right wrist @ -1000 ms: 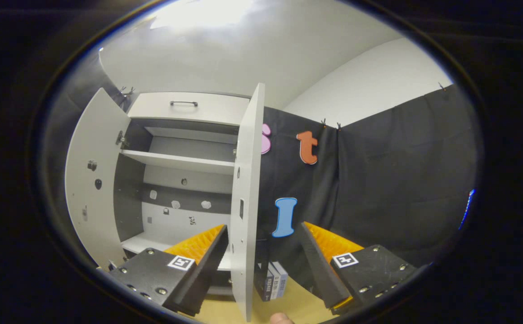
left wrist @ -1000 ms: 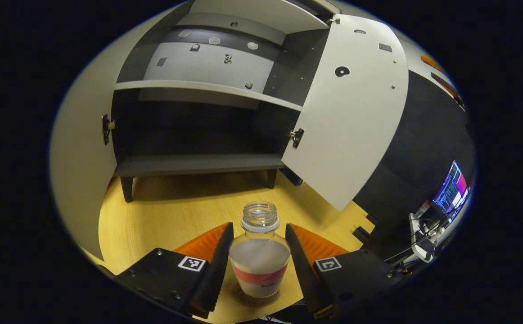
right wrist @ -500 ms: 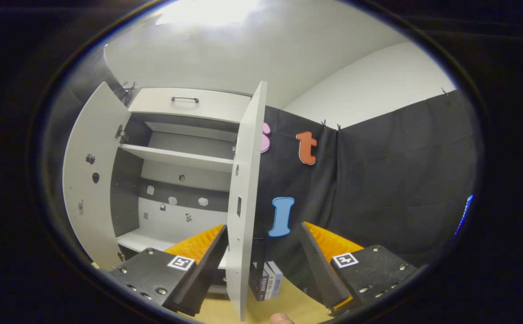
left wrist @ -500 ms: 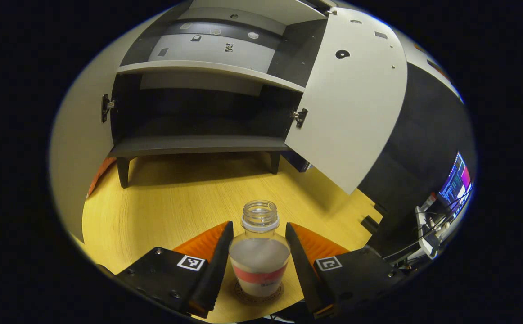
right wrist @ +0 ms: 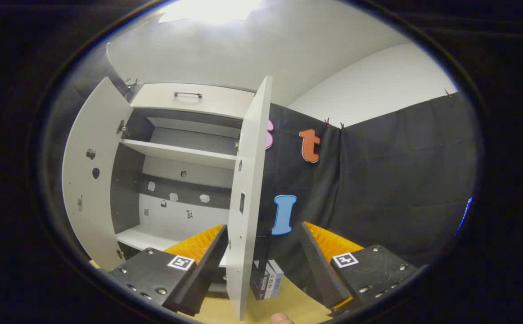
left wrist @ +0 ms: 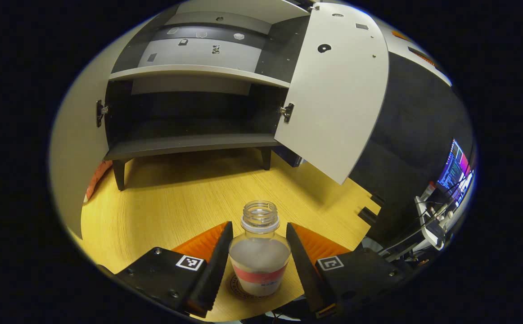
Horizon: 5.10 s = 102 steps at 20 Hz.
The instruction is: Grasp the bottle in the cabinet with the left hand and place it on the coaster, then close the right door with the right hand and the left door with the left hand.
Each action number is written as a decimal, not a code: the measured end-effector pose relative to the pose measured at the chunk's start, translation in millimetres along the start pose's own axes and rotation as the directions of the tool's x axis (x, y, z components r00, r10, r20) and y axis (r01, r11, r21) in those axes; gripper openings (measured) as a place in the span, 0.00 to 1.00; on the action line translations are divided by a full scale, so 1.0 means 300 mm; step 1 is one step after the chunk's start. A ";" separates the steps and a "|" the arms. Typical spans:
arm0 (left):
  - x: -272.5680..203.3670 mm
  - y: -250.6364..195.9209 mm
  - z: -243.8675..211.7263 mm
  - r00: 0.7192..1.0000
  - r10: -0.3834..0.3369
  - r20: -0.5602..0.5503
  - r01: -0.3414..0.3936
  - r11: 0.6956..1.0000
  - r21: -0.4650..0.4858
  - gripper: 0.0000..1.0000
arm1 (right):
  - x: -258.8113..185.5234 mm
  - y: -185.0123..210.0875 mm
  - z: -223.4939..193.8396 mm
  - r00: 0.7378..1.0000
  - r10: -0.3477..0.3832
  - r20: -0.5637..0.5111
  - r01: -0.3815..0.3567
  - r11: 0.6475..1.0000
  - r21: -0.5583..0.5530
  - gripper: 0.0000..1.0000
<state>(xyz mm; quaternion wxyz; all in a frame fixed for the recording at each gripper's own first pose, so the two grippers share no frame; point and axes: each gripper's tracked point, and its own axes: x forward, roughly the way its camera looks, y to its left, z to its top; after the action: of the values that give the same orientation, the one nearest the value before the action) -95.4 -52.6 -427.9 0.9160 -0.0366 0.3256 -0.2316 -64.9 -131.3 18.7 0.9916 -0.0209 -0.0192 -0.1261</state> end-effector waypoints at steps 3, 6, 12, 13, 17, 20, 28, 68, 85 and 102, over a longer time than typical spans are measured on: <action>-0.018 -0.015 -0.016 1.000 -0.003 -0.015 0.004 1.000 0.016 0.80 | 0.012 0.009 -0.004 1.000 0.009 -0.002 -0.009 1.000 0.000 0.93; -0.030 -0.019 -0.023 1.000 0.005 -0.015 -0.005 1.000 0.025 0.80 | 0.019 0.022 -0.013 1.000 0.021 -0.004 -0.021 1.000 0.008 0.93; -0.041 -0.020 -0.030 1.000 0.004 -0.015 -0.004 1.000 0.028 0.80 | 0.036 0.043 -0.022 0.999 0.038 -0.006 -0.038 0.999 0.010 0.93; -0.045 -0.021 -0.034 1.000 0.004 -0.014 -0.003 1.000 0.030 0.80 | 0.035 0.045 -0.024 0.999 0.039 -0.005 -0.039 0.999 0.011 0.93; -0.055 -0.033 -0.044 1.000 -0.007 -0.019 0.008 0.999 0.047 0.80 | 0.047 0.059 -0.022 0.999 0.049 -0.002 -0.049 0.999 0.015 0.93; -0.073 -0.046 -0.060 1.000 -0.014 -0.028 0.016 0.997 0.071 0.80 | 0.055 0.074 -0.026 0.998 0.059 -0.004 -0.059 0.998 0.017 0.93; -0.103 -0.064 -0.126 0.996 -0.010 -0.083 0.021 0.991 0.133 0.83 | 0.080 0.118 -0.042 0.996 0.090 -0.013 -0.090 0.996 0.018 0.93; -0.442 -0.007 0.752 0.885 0.168 0.434 -0.210 0.976 0.051 0.81 | 0.168 -0.135 -0.094 0.990 -0.142 -0.007 0.141 0.988 -0.069 0.94; -0.563 0.136 0.723 0.835 0.369 0.408 -0.353 0.928 -0.117 0.81 | 0.178 0.167 -0.090 0.978 0.209 -0.019 -0.206 0.974 0.098 0.95; -0.975 0.414 0.563 0.606 0.711 0.356 -0.640 0.702 -0.312 0.75 | 0.274 0.728 -0.115 0.859 0.511 -0.008 -0.492 0.830 0.262 0.93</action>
<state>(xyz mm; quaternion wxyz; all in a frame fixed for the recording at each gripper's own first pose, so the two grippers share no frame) -141.2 175.0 -152.8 0.9781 -0.0333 0.1101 0.1733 70.4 57.8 -20.2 0.9843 0.1051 0.0096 0.1412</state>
